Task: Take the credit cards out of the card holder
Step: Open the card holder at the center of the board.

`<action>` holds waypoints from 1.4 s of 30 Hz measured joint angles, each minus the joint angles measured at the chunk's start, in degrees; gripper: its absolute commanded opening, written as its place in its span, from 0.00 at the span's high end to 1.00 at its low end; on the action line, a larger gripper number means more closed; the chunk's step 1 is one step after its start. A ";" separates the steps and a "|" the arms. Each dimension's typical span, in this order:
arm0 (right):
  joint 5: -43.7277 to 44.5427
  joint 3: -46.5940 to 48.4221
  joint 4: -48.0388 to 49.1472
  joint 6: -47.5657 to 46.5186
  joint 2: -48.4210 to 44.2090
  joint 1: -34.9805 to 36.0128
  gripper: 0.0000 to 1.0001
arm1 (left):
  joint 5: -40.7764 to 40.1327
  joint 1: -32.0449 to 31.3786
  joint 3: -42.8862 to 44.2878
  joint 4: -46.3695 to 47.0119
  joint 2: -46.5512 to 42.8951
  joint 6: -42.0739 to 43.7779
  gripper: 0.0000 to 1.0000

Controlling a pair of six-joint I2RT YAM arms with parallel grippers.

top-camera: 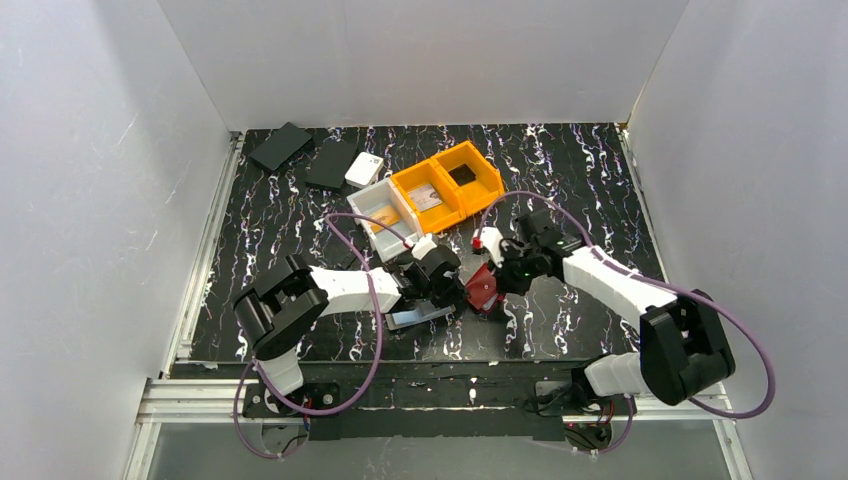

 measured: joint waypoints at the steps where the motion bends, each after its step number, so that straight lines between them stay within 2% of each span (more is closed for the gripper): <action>1: -0.96 0.02 -1.22 -1.18 -0.68 -1.27 0.99 | 0.00 0.17 -0.28 0.15 -0.15 -0.35 1.00; 4: -3.43 0.02 -4.76 -4.59 -3.08 -4.44 0.99 | 0.33 0.76 -0.87 0.44 -0.48 -1.09 1.00; 6: -3.52 0.02 -6.54 -6.51 -4.55 -5.42 0.83 | 1.20 1.07 -1.09 0.72 -0.50 -1.09 0.98; 8: -2.89 0.02 -7.82 -7.63 -5.14 -5.73 0.67 | 2.27 1.25 -1.11 0.87 -0.50 -0.39 0.75; 10: -1.18 0.00 -8.94 -8.55 -5.14 -6.45 0.56 | 3.08 1.40 -1.11 0.79 -0.66 1.33 0.57; 12: 0.37 0.00 -9.62 -8.37 -5.14 -8.39 0.41 | 3.69 1.66 -1.40 -0.09 -1.42 3.65 0.45; 14: 1.66 0.00 -10.03 -7.78 -4.85 -10.86 0.34 | 4.35 1.84 -2.29 -1.11 -3.28 6.01 0.37; 16: 2.23 0.09 -10.08 -6.75 -4.11 -13.09 0.33 | 4.94 1.90 -3.39 -1.95 -6.64 8.83 0.32; 19: 1.31 0.11 -10.23 -5.66 -3.74 -15.80 0.33 | 6.43 2.10 -3.74 -3.45 -11.93 14.82 0.30; 24: -5.51 0.22 -10.78 -4.44 -5.35 -19.69 0.33 | 11.02 2.01 -1.36 -7.54 -16.79 29.79 0.28; 29: -12.20 1.03 -11.34 -3.85 -7.80 -22.29 0.32 | 9.79 -2.34 5.53 -15.21 -13.31 47.45 0.16; 33: -14.14 1.38 -11.37 -3.04 -7.82 -23.91 0.32 | 4.33 -6.62 10.12 -18.51 -9.09 56.06 0.12; 37: -14.73 1.40 -11.32 -1.79 -7.82 -26.25 0.32 | 1.03 -7.98 13.49 -19.26 -4.55 59.17 0.13; 42: -14.97 1.40 -11.30 -0.59 -7.82 -28.68 0.32 | -0.57 -7.96 18.16 -19.32 1.75 59.10 0.14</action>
